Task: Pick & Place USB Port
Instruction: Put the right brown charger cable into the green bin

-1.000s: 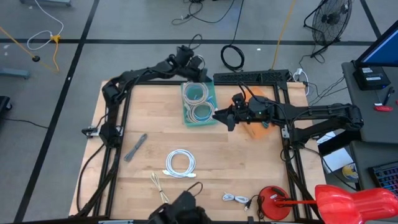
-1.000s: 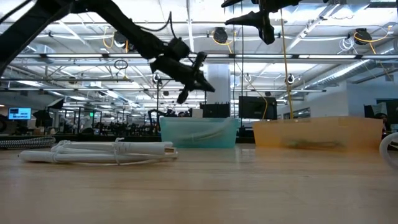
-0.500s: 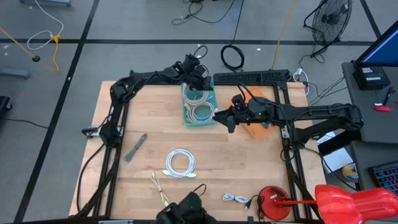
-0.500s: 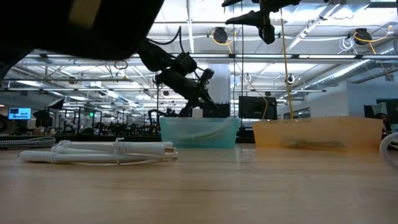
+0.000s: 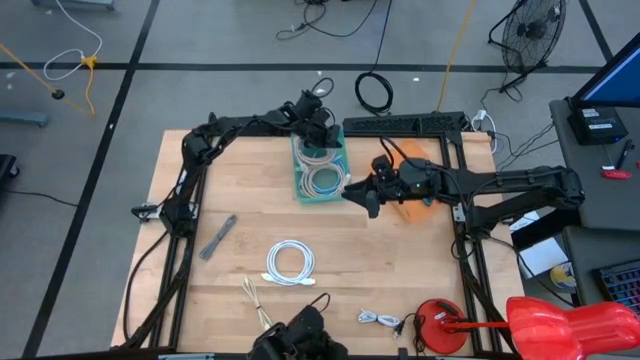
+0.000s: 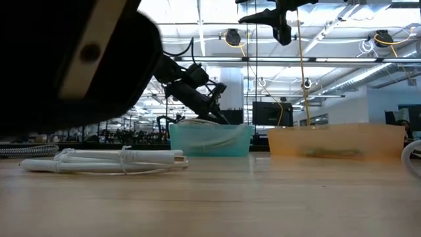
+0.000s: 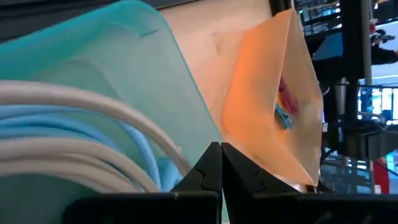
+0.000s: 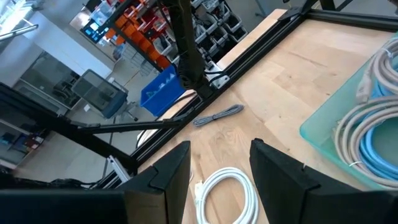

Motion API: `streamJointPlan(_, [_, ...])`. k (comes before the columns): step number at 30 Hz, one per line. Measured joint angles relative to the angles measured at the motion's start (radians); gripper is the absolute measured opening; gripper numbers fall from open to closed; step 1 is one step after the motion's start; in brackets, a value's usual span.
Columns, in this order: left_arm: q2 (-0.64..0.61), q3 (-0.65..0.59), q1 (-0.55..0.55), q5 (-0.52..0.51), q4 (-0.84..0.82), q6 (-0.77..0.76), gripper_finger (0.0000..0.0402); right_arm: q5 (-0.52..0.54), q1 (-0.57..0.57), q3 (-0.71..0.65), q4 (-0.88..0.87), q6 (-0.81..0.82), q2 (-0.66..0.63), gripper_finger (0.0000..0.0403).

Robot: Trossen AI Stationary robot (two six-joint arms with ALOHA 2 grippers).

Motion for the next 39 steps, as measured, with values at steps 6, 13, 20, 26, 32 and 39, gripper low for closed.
streamJointPlan(6, [-0.034,0.0,-0.001,0.014,0.028,-0.027,0.0,0.0,0.0,0.0,0.0,-0.001,0.0,0.0155])
streamJointPlan(13, [-0.095,0.0,-0.008,0.035,0.022,-0.023,0.0,0.004,0.0,0.0,0.001,-0.001,0.0,0.0155])
streamJointPlan(20, [-0.199,0.0,-0.04,0.128,-0.004,0.011,0.0,0.008,0.0,0.0,0.001,0.0,0.0,0.0155])
streamJointPlan(26, [-0.281,0.0,-0.135,0.12,-0.264,0.212,0.0,0.01,0.0,0.0,0.002,0.005,0.0,0.0155])
streamJointPlan(32, [-0.29,0.0,-0.229,-0.075,-0.577,0.462,0.0,0.011,0.0,0.0,0.007,0.006,0.0,0.0155])
streamJointPlan(39, [-0.236,-0.001,-0.206,-0.224,-0.684,0.566,0.0,0.011,-0.002,0.0,0.008,0.003,0.0,0.0155])
